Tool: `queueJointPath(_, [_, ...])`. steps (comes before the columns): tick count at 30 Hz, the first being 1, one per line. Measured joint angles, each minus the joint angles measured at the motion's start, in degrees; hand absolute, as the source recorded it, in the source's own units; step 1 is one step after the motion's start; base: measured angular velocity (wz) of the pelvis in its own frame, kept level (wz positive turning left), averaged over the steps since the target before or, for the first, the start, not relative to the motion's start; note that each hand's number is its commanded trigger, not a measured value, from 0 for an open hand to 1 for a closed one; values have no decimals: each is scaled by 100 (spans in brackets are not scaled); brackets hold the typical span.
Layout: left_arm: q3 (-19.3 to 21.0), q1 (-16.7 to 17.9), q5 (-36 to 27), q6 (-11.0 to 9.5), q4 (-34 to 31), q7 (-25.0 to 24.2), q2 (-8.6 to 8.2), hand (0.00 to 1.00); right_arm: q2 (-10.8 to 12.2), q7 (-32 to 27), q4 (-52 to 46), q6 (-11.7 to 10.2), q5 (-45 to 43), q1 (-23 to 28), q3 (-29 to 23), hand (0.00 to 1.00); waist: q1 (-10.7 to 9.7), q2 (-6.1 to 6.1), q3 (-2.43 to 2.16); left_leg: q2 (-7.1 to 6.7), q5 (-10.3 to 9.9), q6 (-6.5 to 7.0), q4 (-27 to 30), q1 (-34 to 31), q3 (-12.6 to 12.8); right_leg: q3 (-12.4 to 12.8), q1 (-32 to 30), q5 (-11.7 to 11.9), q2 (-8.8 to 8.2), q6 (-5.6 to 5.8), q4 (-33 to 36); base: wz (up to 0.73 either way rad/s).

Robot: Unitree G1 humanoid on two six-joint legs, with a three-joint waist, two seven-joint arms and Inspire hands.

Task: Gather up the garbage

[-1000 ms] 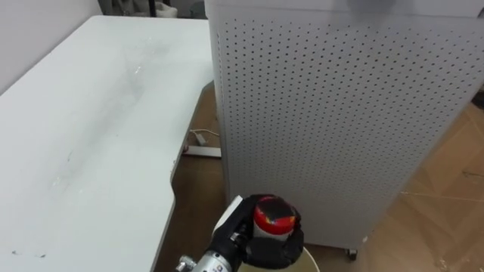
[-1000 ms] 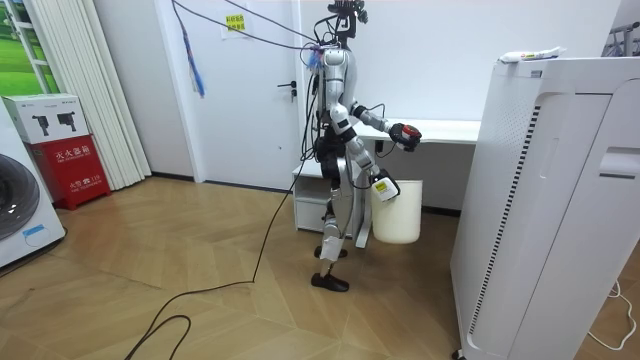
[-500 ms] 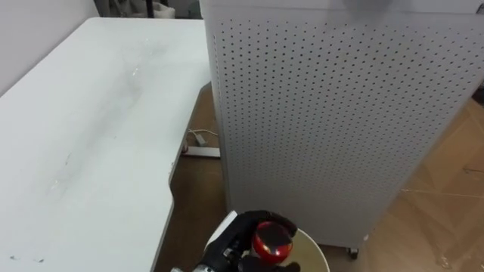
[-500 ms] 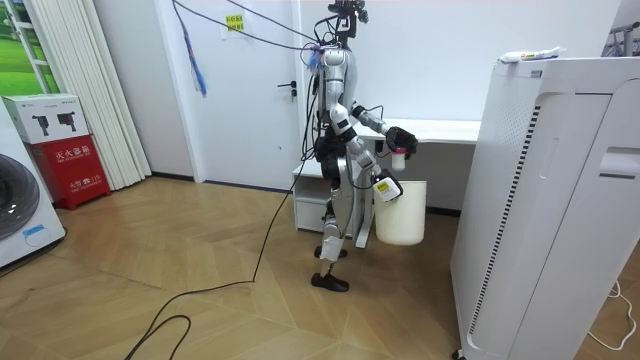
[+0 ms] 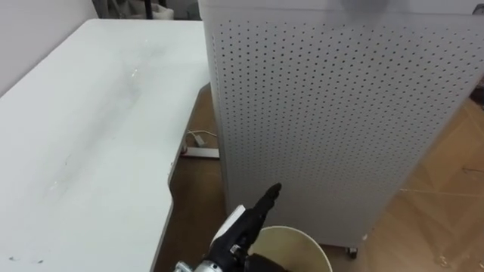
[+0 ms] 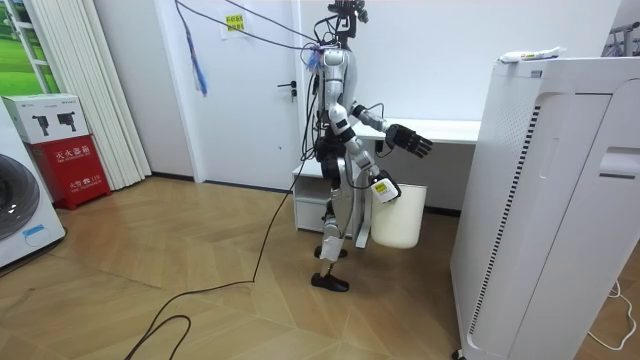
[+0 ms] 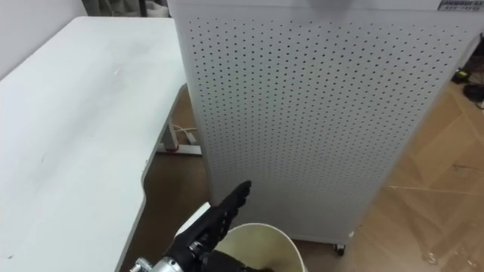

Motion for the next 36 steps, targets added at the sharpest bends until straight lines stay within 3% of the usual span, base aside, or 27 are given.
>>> queueJointPath(8, [-25, -1, 394, -12, -420, 23, -88, 0, -7, -121, -2, 0, 4, 2, -45, 100, -108, -12, 8, -4, 0, 0, -1, 24, 85, 89, -31, -1, -8, 2, 14, -5])
queueJointPath(14, [54, 1, 926, -61, -869, 119, -8, 0, -26, -222, -262, -127, -128, 134, -233, 100, -172, -16, 8, -1, 0, 0, -43, 110, 268, 257, -113, 0, -1, 4, 82, -18])
queueJointPath(17, [130, -3, 1346, -73, -1092, 311, 48, 0, -20, -311, -341, -162, -139, 170, -226, 100, -153, -48, 7, -1, -1, 0, -85, 237, 498, 509, -212, -3, 21, 10, 132, -48])
queueJointPath(18, [199, -3, 1428, -77, -1197, 409, 57, 0, -23, -323, -395, -172, -138, 189, -225, 100, -148, -80, 14, 8, -1, 0, -90, 290, 697, 632, -241, -3, 38, 12, 162, -69])
queueJointPath(21, [397, 5, 1618, -137, -1404, 641, 64, 0, 3, -270, -426, -176, -156, 229, -213, 100, -54, -254, 4, 34, -11, -4, -80, 471, 1085, 740, -333, -1, 40, 10, 335, -76])
queueJointPath(23, [545, 5, 1660, -215, -1477, 677, 72, 0, 3, -232, -426, -176, -144, 247, -215, 100, -48, -290, -9, 105, -90, -5, -59, 550, 1326, 670, -347, 39, 64, -8, 347, -67])
queueJointPath(25, [711, 10, 1755, -287, -1523, 852, 109, 0, 13, -230, -426, -175, -155, 248, -211, 100, 28, -288, -11, 240, -238, -36, -37, 623, 1589, 274, -420, 155, 80, -66, 339, -78])
queueJointPath(28, [728, 90, 1768, -295, -1453, 1006, 187, 0, 21, -203, -426, -174, -302, 248, -211, 100, 66, -285, -11, 316, -283, -64, -53, 639, 1724, -202, -476, 279, 27, -137, 340, -56])
queueJointPath(35, [587, 261, 1758, -286, -499, 1016, 191, 0, 33, -180, -452, -171, -319, 348, -160, 100, 47, -270, -5, 345, -280, -96, -80, 692, 1797, -125, -524, 313, 84, -190, 333, -15])
queueJointPath(36, [601, 322, 1762, -285, -317, 1015, 191, 0, 32, -169, -507, -171, -344, 411, -166, 100, 54, -266, -5, 401, -288, -111, -74, 709, 1836, -120, -532, 311, 101, -200, 350, -13])
